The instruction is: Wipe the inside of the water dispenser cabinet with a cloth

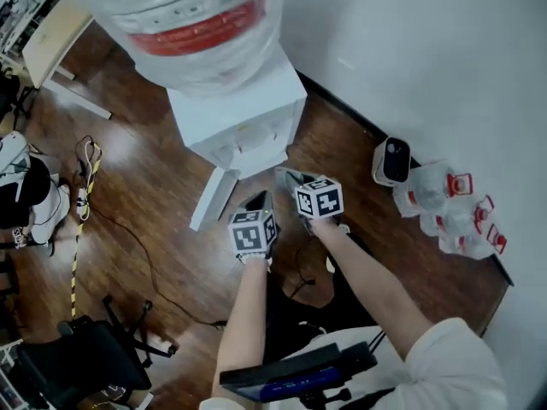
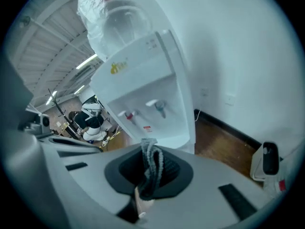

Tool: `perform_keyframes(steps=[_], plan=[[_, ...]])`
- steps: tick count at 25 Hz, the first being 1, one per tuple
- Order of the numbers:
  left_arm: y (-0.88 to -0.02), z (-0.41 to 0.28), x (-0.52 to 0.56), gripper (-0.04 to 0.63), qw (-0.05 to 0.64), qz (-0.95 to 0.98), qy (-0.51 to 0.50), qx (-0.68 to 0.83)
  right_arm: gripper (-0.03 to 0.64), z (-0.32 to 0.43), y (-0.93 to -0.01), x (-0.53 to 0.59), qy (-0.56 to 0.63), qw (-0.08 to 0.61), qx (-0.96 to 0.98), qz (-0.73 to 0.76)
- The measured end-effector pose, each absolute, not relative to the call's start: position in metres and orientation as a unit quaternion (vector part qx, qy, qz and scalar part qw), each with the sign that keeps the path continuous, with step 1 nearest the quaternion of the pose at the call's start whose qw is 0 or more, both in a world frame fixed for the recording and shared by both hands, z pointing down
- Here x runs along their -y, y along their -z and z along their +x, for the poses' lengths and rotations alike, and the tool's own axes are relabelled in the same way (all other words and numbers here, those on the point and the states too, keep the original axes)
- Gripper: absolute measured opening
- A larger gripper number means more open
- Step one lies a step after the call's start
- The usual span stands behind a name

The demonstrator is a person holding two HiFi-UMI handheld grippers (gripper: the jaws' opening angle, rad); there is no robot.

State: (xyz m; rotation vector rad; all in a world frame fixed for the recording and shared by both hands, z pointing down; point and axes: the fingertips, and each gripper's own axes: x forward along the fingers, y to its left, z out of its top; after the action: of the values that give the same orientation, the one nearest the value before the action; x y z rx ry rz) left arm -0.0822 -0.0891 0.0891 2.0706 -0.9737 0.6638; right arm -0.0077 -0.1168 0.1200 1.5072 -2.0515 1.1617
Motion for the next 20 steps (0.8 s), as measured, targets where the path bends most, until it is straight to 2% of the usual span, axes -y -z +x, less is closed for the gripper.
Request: perform_keyframes(steps=[4, 9, 13, 16, 20], plan=[[0.005, -0.102, 0.085, -0.009, 0.324, 0.841, -0.242, 0.358, 0.035, -0.02, -0.019, 0.106, -0.39, 0.121, 0.726, 0.553], [0.094, -0.119, 0.05, -0.009, 0.286, 0.879, -0.222, 0.31, 0.035, -0.012, 0.104, 0.072, -0.357, -0.008, 0.72, 0.595], [0.134, -0.127, 0.011, -0.009, 0.272, 0.889, -0.206, 0.307, 0.037, -0.016, 0.165, 0.034, -0.338, -0.092, 0.732, 0.584], [0.15, -0.12, -0.025, -0.009, 0.276, 0.888, -0.194, 0.314, 0.038, -0.013, 0.201, -0.008, -0.32, -0.117, 0.747, 0.57], [0.169, -0.111, -0.077, -0.009, 0.271, 0.883, -0.172, 0.342, 0.038, -0.011, 0.233, -0.071, -0.283, -0.111, 0.783, 0.543]])
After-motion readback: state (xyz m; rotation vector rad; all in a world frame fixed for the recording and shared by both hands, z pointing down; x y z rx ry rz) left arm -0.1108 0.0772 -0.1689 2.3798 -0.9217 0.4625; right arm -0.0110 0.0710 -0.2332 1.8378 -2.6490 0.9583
